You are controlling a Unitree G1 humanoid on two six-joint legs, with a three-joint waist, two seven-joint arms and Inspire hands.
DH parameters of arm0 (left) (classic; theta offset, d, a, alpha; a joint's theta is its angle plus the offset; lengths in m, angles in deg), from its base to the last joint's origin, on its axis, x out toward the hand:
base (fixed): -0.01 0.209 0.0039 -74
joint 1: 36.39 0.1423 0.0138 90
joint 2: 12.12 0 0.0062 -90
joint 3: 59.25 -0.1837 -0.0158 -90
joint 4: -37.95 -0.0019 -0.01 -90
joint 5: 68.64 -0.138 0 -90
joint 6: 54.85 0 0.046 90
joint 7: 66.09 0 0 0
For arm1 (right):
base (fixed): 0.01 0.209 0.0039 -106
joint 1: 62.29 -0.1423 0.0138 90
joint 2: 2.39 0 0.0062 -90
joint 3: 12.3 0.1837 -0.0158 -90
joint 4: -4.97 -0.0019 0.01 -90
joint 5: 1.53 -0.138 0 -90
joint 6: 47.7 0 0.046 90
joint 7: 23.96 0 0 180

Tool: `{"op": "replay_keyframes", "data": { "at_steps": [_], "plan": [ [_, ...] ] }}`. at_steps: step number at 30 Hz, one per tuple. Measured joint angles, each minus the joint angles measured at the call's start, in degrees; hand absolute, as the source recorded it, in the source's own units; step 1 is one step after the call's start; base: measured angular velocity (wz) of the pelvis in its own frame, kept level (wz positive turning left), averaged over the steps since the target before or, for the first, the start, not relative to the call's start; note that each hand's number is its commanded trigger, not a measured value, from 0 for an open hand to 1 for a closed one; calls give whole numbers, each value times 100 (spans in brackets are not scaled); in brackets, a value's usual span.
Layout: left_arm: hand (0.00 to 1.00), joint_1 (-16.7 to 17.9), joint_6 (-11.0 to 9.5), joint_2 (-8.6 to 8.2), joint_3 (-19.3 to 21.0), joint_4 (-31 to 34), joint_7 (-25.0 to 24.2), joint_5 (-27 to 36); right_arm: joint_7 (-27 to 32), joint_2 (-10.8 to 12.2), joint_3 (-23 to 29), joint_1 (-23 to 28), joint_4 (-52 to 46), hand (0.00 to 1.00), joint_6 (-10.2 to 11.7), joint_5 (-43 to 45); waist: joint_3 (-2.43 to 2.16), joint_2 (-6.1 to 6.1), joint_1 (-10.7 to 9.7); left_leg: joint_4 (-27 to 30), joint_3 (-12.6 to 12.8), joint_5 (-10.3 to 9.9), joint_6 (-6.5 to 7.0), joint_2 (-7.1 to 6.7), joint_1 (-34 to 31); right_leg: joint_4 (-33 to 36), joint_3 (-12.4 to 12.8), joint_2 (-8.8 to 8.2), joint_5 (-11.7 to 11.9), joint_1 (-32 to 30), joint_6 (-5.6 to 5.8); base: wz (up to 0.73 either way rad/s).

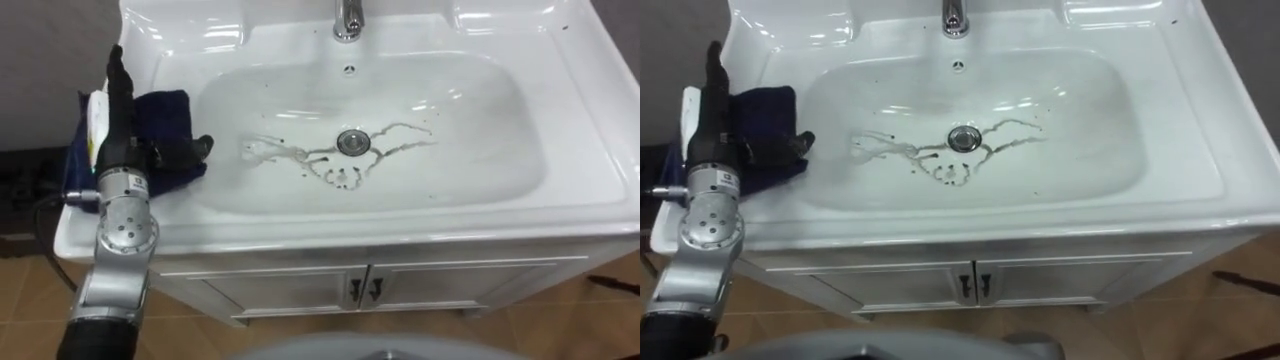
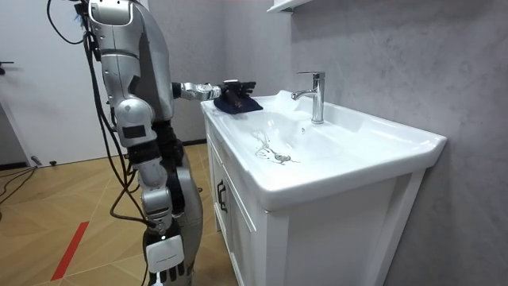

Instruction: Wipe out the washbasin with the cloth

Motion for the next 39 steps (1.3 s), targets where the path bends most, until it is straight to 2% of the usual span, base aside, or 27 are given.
{"op": "replay_keyframes", "data": {
  "at_steps": [10, 11, 12, 18, 23, 31, 35, 39],
  "plan": [
    [0, 8, 181, 0, -4, -547, 76, -1242, -9, -3, 40, 55, -6, 0, -105, -36, -28, 65, -14, -51, 88, 31, -57, 68, 105, -38, 28, 75, 30, 46, -51, -4],
    [0, 7, 232, 0, -4, -618, 89, -1309, 4, -7, 40, 55, -12, 0, -172, -47, -56, 86, -16, -76, 98, 35, -64, 70, 124, -78, 28, 83, 36, 67, -59, -7],
    [0, 7, 311, 0, -10, -623, 89, -1409, 11, -13, 41, 53, -43, 0, -213, -46, -63, 99, -20, -81, 108, 39, -70, 72, 126, -102, 30, 85, 38, 75, -64, -6],
    [0, -1, 554, 0, -17, -651, 43, -1599, 140, -22, 43, 50, -211, 0, -311, -53, -60, 97, -37, -175, 153, 52, -93, 75, 226, -112, 48, 108, 45, 114, -78, -4],
    [0, -44, 587, 0, -17, -738, 46, -1743, 293, -20, 40, 42, -241, 0, -422, -109, -63, 92, -37, -174, 158, 58, -101, 63, 215, -132, 50, 108, 48, 114, -87, -1],
    [0, -55, 641, -25, -17, -746, 148, -1889, 456, -19, 39, -29, -246, 0, -483, -118, -69, 83, -21, -164, 152, 71, -119, 64, 203, -229, 47, 124, 60, 111, -109, 0],
    [0, -55, 684, -79, -16, -675, 171, -2218, 452, -32, 44, -61, -260, 0, -484, -124, -80, 89, -5, -150, 139, 73, -124, 68, 152, -296, 25, 128, 74, 104, -127, 1],
    [0, -26, 928, -179, -17, -405, 169, -2327, 409, -41, 38, -83, -250, 0, -465, -265, -87, 84, 3, -107, 105, 75, -126, 68, 103, -294, -12, 120, 73, 73, -128, 4]
  ]
}}
